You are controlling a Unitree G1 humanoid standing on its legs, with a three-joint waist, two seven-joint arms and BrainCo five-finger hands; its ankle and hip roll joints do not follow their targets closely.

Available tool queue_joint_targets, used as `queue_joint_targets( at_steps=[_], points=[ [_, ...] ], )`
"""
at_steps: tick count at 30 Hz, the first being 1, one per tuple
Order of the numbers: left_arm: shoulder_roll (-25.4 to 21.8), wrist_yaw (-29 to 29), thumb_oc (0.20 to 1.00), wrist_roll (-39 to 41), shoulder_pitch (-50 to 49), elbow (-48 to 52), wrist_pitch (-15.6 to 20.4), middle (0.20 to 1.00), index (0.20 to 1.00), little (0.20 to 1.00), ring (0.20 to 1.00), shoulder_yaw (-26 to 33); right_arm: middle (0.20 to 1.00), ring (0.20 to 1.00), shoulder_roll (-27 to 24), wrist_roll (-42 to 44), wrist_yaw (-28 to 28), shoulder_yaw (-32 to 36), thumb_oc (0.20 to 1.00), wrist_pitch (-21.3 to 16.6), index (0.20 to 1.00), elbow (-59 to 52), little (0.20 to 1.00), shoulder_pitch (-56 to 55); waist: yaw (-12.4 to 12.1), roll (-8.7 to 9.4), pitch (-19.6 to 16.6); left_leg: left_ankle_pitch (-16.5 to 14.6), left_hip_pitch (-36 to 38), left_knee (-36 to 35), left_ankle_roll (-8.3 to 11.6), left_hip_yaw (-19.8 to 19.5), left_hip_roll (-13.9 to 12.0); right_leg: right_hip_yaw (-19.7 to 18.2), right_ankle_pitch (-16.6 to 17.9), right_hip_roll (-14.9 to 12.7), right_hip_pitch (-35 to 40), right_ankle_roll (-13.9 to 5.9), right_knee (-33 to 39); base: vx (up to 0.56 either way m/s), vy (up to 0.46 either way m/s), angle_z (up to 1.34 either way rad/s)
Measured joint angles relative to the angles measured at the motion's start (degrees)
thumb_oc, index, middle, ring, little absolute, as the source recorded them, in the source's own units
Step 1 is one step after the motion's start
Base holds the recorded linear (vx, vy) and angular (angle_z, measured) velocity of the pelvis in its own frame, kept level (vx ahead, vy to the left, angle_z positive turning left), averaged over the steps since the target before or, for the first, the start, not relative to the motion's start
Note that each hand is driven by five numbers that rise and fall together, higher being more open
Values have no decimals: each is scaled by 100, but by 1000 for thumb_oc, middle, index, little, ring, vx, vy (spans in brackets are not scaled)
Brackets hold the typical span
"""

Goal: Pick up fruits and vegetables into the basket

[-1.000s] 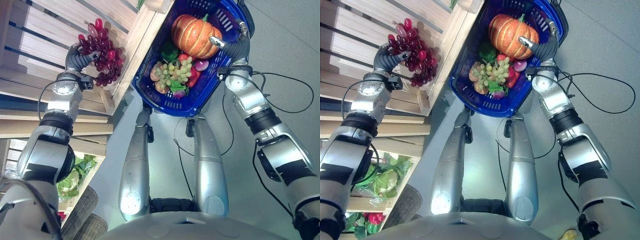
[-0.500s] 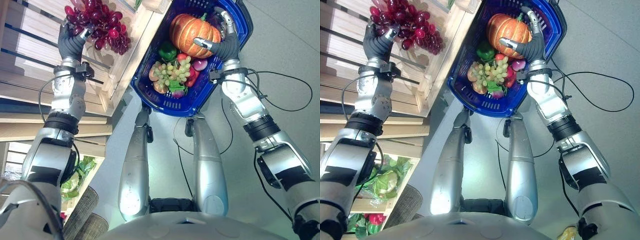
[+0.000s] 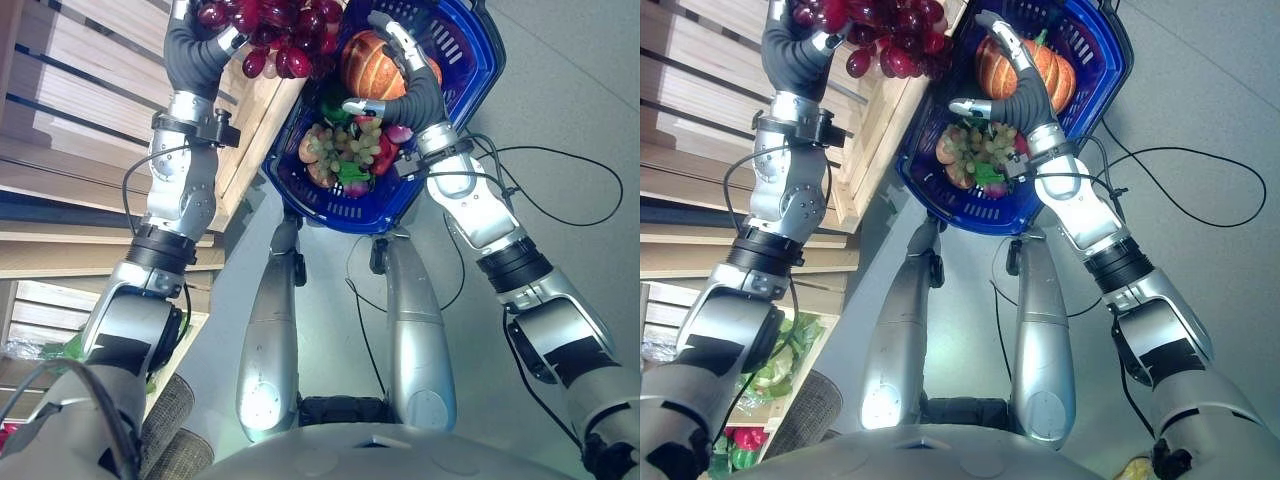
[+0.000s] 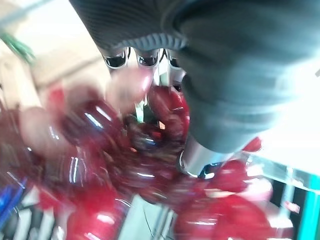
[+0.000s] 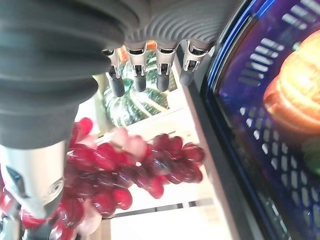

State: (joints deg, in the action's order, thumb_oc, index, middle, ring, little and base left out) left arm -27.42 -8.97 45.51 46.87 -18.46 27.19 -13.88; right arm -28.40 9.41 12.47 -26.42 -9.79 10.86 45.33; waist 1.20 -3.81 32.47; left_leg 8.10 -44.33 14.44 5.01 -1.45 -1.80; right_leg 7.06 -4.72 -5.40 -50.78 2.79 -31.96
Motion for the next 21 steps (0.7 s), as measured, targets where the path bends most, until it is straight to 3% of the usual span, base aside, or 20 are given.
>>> queue_joint_targets(
  at_steps=[11,21],
  points=[
    [119,-608,200,76,-16,509,-693,200,200,200,200,-322,1000,1000,32,9,-59,-135,1000,81,1000,-225,1000,34,-26,1,0,3,0,1,-2,-11,5,9,-2,-4,8,-3,0,1,-12,0],
    [249,-898,200,310,-9,852,-962,200,200,200,200,-445,1000,1000,71,404,-48,-208,1000,163,1000,-230,1000,34,-36,15,6,12,-1,7,-6,-43,13,40,-1,-13,28,-2,1,0,0,0]
  ],
)
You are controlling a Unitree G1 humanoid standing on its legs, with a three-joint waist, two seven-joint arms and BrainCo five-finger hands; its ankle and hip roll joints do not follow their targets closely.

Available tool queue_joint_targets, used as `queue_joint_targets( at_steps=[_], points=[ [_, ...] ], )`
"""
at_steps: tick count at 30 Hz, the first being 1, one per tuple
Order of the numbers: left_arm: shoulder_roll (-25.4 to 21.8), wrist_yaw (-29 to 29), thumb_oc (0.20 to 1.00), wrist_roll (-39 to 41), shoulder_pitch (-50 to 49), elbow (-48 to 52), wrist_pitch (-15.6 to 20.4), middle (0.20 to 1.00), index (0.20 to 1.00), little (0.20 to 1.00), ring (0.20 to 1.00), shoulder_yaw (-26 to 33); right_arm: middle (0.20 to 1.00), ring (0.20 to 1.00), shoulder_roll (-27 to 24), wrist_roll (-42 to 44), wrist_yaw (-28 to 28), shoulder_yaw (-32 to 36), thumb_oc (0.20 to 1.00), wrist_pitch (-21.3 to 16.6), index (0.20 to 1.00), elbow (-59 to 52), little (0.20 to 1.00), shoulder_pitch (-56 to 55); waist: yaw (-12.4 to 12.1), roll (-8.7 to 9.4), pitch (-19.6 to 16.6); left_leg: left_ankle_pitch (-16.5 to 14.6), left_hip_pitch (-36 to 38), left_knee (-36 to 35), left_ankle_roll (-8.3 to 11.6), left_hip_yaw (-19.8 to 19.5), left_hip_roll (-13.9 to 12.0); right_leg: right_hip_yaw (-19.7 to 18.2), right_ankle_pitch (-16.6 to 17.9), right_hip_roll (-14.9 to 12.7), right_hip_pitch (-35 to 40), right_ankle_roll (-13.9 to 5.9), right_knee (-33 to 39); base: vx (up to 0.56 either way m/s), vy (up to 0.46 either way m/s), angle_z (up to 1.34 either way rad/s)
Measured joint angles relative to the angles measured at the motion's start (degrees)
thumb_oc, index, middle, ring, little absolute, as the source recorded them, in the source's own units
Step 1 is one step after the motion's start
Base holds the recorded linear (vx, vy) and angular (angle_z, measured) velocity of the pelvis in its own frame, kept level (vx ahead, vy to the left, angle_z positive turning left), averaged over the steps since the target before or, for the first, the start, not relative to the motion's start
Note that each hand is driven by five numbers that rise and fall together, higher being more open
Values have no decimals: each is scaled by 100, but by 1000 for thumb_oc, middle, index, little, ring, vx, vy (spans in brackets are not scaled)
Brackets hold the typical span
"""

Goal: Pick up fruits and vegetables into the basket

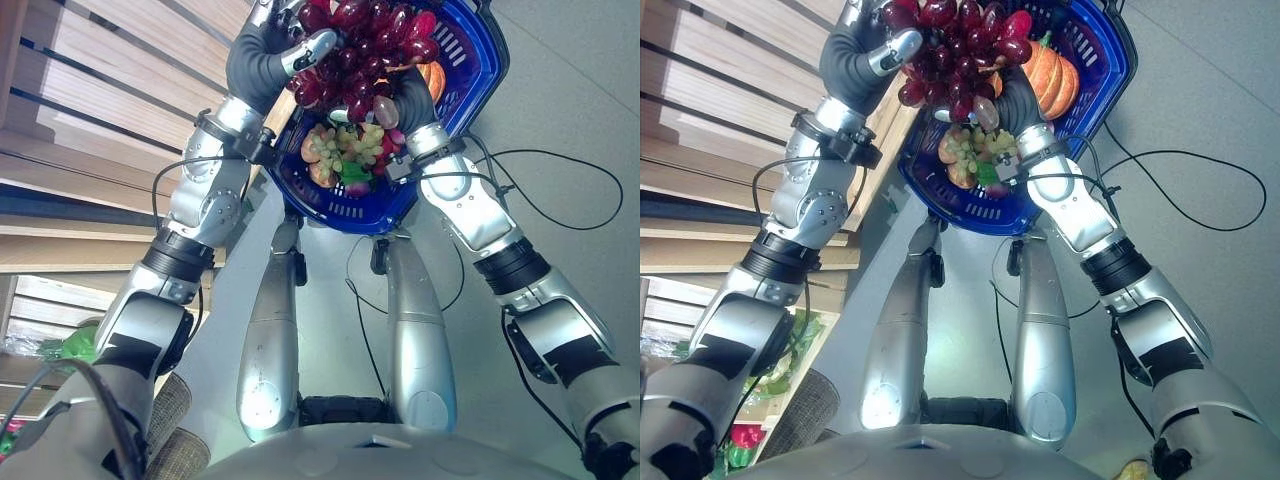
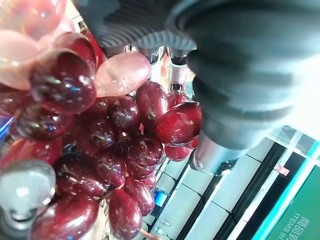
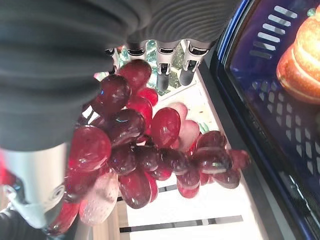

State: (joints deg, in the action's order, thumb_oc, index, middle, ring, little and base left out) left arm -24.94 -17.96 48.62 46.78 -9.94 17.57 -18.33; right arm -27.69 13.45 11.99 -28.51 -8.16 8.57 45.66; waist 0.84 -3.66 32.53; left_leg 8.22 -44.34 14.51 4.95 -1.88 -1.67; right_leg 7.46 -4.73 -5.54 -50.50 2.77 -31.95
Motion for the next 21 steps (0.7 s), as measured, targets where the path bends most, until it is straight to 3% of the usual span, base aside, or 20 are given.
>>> queue_joint_targets(
  at_steps=[9,10,11,21],
  points=[
    [10,-49,200,-1,15,17,-118,200,200,200,200,-11,1000,1000,12,12,21,-49,1000,82,1000,0,1000,0,27,2,0,9,0,0,-13,-46,31,60,-2,-46,29,-3,6,1,-1,1],
    [10,-49,200,-1,15,17,-118,200,200,200,200,-11,727,727,13,12,21,-51,727,82,727,0,727,0,40,2,0,12,0,0,-17,-51,40,64,-2,-56,30,-4,6,13,-19,3],
    [16,-59,200,-2,15,22,-131,200,200,200,200,-47,200,200,16,18,13,-50,200,84,200,0,200,2,42,2,0,14,0,0,-22,-54,51,66,-5,-65,32,-8,3,16,-22,3],
    [-5,-168,200,94,88,243,-377,200,200,200,200,-100,200,200,91,224,-3,-185,200,84,200,-1,200,-17,40,17,-3,20,-2,-1,-31,-94,76,87,-13,-86,49,-21,5,2,-4,1]
  ],
)
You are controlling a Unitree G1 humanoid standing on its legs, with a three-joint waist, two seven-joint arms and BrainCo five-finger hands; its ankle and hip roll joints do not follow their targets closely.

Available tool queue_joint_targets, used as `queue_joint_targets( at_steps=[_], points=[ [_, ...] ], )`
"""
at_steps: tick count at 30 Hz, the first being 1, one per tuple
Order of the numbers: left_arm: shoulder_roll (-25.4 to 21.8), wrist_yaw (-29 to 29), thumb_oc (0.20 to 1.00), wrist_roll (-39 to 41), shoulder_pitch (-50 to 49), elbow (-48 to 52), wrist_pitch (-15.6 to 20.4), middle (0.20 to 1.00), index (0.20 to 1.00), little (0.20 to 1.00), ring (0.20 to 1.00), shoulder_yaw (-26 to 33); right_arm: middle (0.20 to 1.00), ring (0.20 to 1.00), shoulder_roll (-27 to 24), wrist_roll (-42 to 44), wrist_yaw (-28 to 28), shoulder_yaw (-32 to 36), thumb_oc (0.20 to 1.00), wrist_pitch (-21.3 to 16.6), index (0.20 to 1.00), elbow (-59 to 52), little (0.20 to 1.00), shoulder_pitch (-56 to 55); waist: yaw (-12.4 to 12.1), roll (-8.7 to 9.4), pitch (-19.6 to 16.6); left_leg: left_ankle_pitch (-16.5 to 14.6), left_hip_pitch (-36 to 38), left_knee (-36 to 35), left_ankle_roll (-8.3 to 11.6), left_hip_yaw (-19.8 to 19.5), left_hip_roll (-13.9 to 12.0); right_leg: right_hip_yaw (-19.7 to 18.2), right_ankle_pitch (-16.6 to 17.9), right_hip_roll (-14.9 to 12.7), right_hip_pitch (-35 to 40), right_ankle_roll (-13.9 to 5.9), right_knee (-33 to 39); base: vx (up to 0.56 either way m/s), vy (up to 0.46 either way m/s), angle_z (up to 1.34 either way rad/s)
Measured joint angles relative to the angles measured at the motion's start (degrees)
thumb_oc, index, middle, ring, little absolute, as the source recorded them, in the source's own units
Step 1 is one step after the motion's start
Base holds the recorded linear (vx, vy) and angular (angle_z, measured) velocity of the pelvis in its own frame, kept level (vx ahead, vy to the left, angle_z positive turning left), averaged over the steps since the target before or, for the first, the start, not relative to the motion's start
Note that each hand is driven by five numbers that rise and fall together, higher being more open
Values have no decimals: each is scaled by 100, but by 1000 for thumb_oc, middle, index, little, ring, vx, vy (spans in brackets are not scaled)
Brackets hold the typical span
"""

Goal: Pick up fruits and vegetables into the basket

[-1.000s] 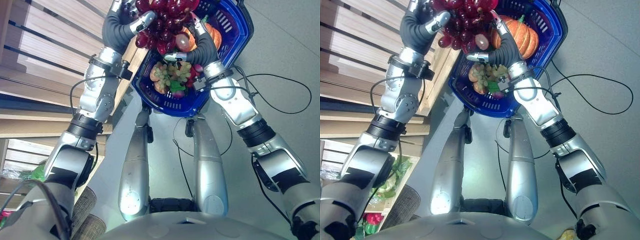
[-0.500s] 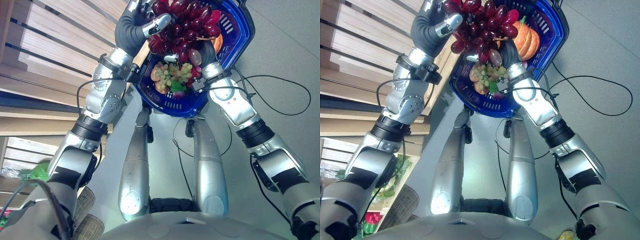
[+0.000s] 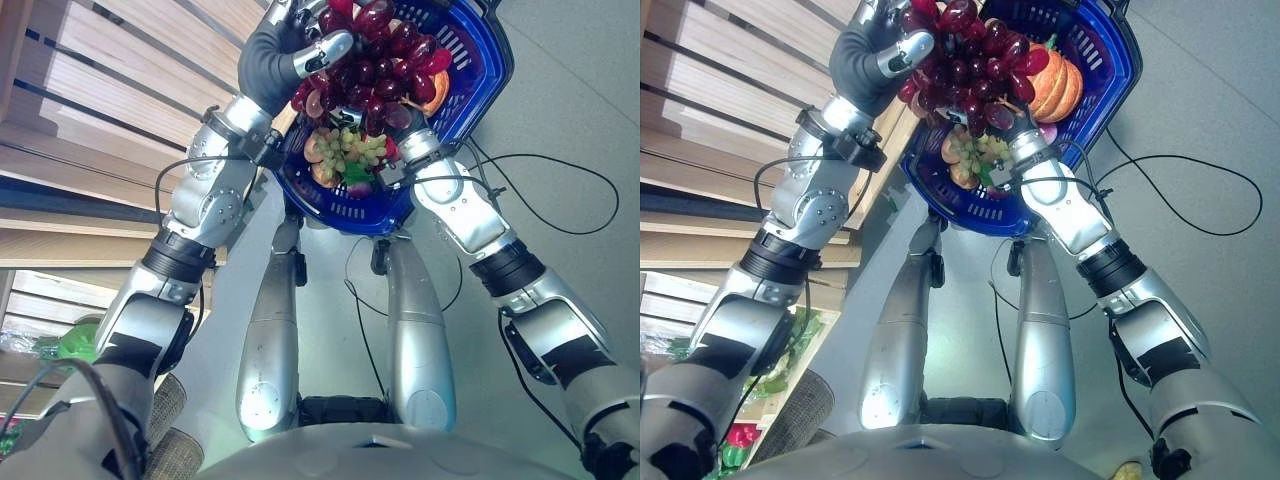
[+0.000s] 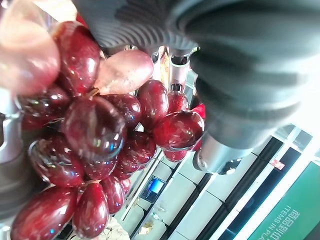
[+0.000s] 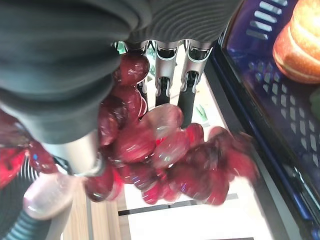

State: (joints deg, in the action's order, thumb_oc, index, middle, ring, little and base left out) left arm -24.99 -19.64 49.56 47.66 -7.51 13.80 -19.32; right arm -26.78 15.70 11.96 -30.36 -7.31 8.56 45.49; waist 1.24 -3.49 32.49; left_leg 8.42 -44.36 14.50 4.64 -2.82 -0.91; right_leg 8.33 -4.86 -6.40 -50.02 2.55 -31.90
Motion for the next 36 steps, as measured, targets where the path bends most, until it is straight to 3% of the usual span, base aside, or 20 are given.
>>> queue_joint_targets(
  at_steps=[10,11,12,17,26,36],
  points=[
    [22,9,200,-5,30,0,-18,200,200,200,200,-18,200,200,63,3,75,6,200,0,200,0,200,-6,6,0,0,-2,-2,-1,-2,0,1,-2,-2,4,1,-4,20,0,0,0],
    [24,31,736,-8,30,0,-17,736,736,736,736,-21,200,200,66,2,81,5,200,0,200,0,200,-7,4,0,0,-2,-2,-1,-2,0,1,-2,-2,4,1,-4,20,0,0,0],
    [33,78,1000,-12,31,4,-10,1000,1000,1000,1000,-31,200,200,73,2,92,5,200,0,200,0,200,-10,0,0,0,-2,-2,-1,-2,0,1,-2,-2,4,1,-4,20,0,0,0],
    [34,585,1000,-406,28,69,61,1000,1000,1000,1000,-151,200,200,90,4,142,8,200,5,200,2,200,-40,-22,0,0,-1,-1,2,-2,-2,1,2,-2,3,7,-3,17,0,0,0],
    [48,2548,1000,-1882,-350,191,732,1000,1000,1000,1000,-303,200,200,161,5,183,52,200,0,200,1,200,-38,-139,0,0,-1,-2,11,-1,-20,8,13,-3,-1,9,-4,-6,0,0,0],
    [100,4578,1000,-3329,-400,26,1152,1000,1000,1000,1000,153,200,200,348,18,474,270,200,-33,200,68,200,-40,-186,0,0,2,-2,15,2,-53,13,21,-7,-2,12,-6,-20,0,0,0]
  ],
)
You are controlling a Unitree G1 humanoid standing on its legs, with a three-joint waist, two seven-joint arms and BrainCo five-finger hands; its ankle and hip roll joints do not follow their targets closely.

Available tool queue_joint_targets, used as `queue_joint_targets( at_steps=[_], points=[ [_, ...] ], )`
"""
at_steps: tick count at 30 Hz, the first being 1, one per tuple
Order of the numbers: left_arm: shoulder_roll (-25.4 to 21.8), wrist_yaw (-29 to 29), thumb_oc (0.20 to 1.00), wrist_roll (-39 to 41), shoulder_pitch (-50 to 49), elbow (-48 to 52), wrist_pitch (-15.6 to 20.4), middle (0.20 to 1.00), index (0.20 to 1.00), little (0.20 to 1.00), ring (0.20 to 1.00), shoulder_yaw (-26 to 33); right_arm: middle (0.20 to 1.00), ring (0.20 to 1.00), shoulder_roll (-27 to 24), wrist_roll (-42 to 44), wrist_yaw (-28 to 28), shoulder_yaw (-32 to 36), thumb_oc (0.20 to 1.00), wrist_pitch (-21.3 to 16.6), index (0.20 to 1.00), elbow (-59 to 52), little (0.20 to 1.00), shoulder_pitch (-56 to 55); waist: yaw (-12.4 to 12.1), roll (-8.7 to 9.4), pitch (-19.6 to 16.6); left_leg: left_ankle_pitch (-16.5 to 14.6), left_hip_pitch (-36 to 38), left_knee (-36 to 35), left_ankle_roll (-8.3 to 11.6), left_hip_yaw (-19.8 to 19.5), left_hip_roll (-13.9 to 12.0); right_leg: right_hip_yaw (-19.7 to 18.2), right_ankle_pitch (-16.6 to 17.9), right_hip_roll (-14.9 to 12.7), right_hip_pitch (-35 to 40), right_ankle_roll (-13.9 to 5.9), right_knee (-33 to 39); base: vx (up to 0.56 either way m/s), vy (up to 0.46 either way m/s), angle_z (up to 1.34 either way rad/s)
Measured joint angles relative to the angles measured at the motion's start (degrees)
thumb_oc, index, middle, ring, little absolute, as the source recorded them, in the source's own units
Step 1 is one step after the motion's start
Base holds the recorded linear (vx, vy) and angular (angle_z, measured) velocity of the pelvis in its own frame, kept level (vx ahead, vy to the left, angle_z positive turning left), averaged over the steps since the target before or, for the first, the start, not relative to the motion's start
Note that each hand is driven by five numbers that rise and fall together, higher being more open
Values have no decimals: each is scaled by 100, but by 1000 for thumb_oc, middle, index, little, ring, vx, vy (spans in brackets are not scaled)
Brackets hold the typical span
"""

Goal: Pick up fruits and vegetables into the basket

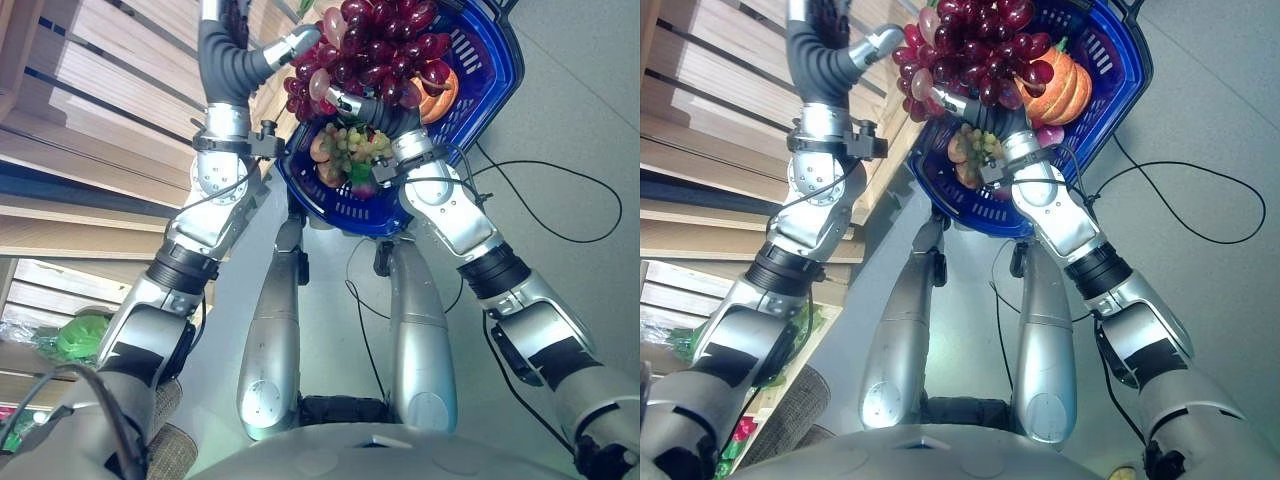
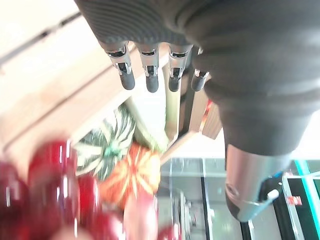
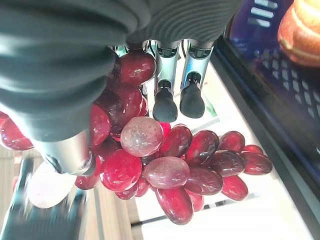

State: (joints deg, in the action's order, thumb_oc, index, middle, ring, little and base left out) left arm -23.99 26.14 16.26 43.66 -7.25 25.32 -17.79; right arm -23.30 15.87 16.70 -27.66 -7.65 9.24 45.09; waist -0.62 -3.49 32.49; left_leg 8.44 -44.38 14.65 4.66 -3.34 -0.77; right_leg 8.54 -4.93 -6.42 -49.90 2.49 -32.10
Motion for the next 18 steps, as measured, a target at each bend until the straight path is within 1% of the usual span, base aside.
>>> queue_joint_targets(
  at_steps=[6,11,13,15,16,18],
  points=[
    [-8,606,1000,-187,19,-825,17,1000,1000,1000,1000,27,200,200,-13,128,300,219,200,-97,200,399,200,-22,11,0,0,-1,13,15,0,4,0,1,0,-5,24,0,3,1,13,0],
    [-52,853,1000,-194,45,-1428,47,1000,1000,1000,1000,75,200,200,-82,357,513,287,200,-105,200,896,200,-16,35,0,0,-1,18,16,0,7,-2,-1,0,-4,29,0,4,-4,15,0],
    [-84,928,1000,-282,147,-1869,51,1000,1000,1000,1000,54,200,200,-75,455,671,293,200,-50,200,1327,200,81,57,0,0,-1,24,15,0,11,-4,-4,0,-4,35,-1,10,-13,46,-1],
    [-120,999,1000,-283,273,-2201,39,1000,1000,1000,1000,29,200,200,-96,552,716,289,200,73,200,1758,200,217,60,0,0,-1,23,15,0,17,-6,-8,-1,-2,34,-2,15,0,0,0],
    [-147,1033,1000,-282,328,-2337,26,1000,1000,1000,1000,11,200,200,-130,571,755,290,200,211,200,2002,200,282,58,0,0,-1,21,14,0,20,-8,-8,-1,0,31,-2,19,0,0,0],
    [-169,1061,1000,-285,432,-2526,17,1000,1000,1000,1000,-11,200,200,-232,589,782,238,200,346,200,2338,200,367,51,0,0,-1,21,10,0,19,-9,-8,-1,0,30,-2,24,0,0,0]
  ],
)
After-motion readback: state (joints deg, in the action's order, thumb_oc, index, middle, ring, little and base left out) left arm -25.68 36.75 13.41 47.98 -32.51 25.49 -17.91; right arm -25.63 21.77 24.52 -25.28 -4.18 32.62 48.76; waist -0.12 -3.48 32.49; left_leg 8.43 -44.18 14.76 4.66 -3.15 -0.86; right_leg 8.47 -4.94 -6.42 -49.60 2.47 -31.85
